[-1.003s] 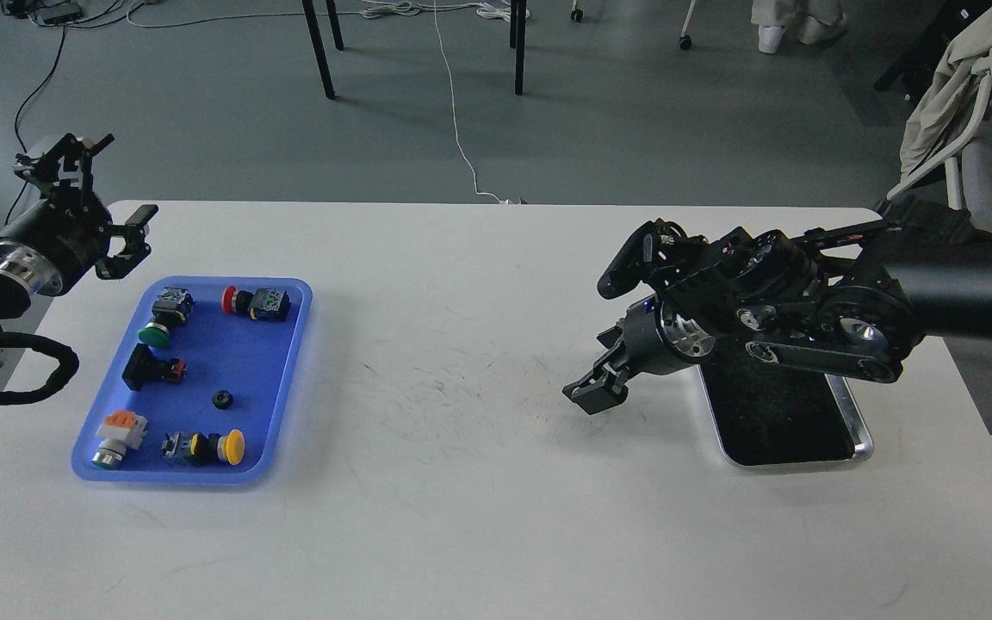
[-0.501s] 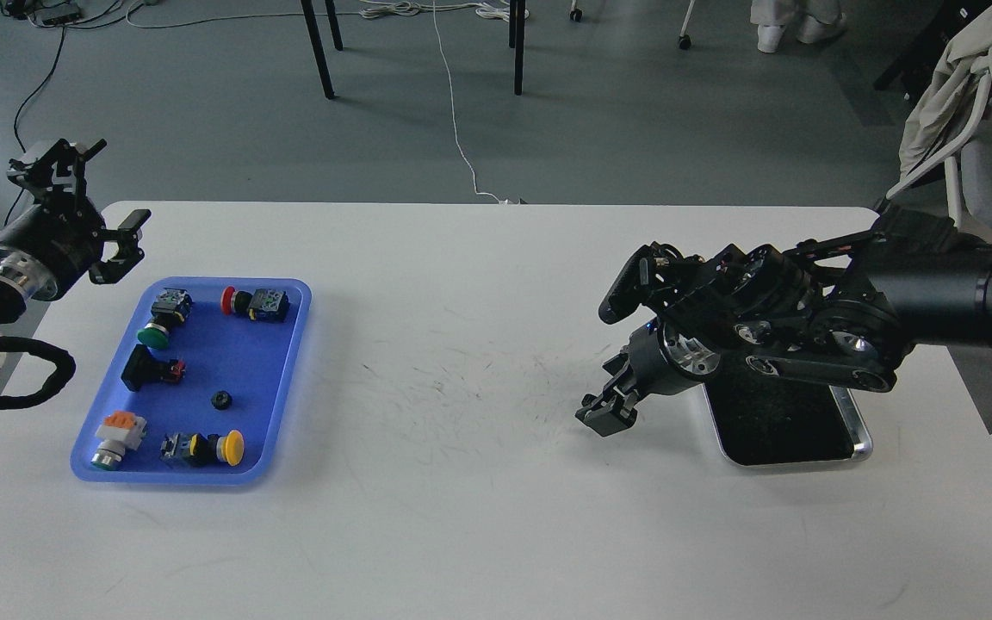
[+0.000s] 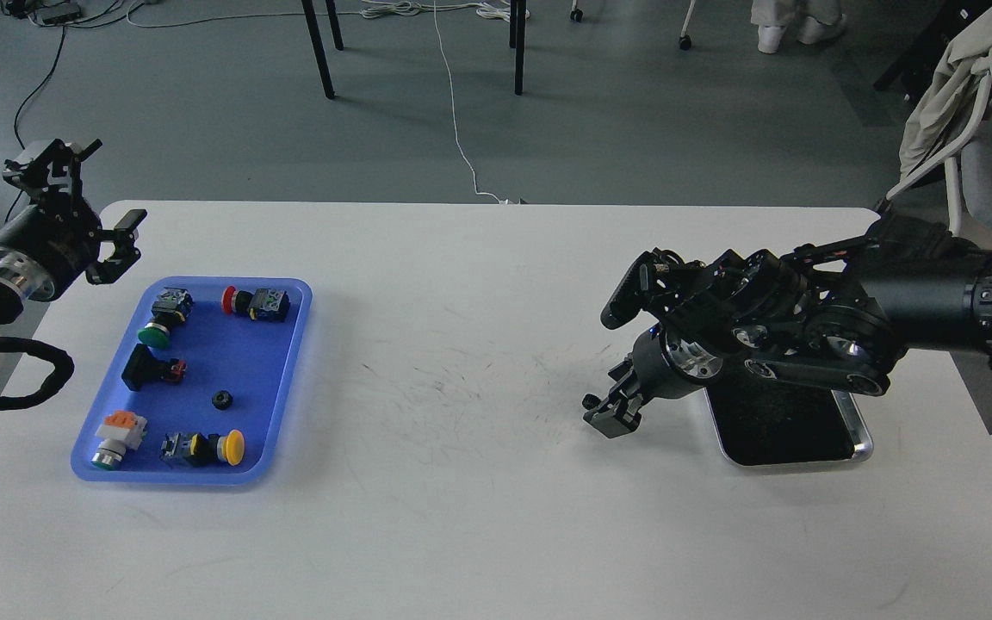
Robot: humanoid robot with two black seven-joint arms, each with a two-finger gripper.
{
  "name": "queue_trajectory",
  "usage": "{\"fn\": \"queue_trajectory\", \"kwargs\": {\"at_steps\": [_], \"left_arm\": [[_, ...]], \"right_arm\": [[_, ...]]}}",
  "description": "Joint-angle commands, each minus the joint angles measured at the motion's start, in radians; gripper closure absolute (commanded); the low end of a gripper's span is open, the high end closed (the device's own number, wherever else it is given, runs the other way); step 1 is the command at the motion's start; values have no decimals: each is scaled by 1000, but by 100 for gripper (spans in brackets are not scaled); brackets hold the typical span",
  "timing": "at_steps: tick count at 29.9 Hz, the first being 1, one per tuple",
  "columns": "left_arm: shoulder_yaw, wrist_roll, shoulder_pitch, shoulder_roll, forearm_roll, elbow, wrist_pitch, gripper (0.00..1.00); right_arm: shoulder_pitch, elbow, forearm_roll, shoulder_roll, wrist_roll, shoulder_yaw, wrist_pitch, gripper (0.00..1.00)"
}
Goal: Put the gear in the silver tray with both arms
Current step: 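Close the right gripper on the black gear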
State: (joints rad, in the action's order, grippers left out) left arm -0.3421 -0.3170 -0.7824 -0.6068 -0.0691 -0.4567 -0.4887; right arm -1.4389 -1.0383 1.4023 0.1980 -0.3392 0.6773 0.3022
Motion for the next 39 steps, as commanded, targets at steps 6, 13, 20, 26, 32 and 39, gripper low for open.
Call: {"fn": "queue_trajectory", "kwargs": {"at_steps": [6,13,20,26,32,39], "left_arm": [[0,-2,0,7,0,18,0,3],[2,-4,0,16,0,21,0,3],[2,-4,0,19,0,21,0,3],[2,-4,0,19,0,35,0,3],[2,-5,0,19,0,35,0,3],[3,-5,0,19,0,36,0,3]], "right_arm": [[14,27,0,-18,0,1,0,34],[18,41,0,-29,-1,2,0,42],[21,47,0,-41,0,4,3,53],[20,49,0,-45,-1,5,17,61],[18,56,0,-45,-1,5,35,70],[21,58,0,-46,-3,5,40,81]]}}
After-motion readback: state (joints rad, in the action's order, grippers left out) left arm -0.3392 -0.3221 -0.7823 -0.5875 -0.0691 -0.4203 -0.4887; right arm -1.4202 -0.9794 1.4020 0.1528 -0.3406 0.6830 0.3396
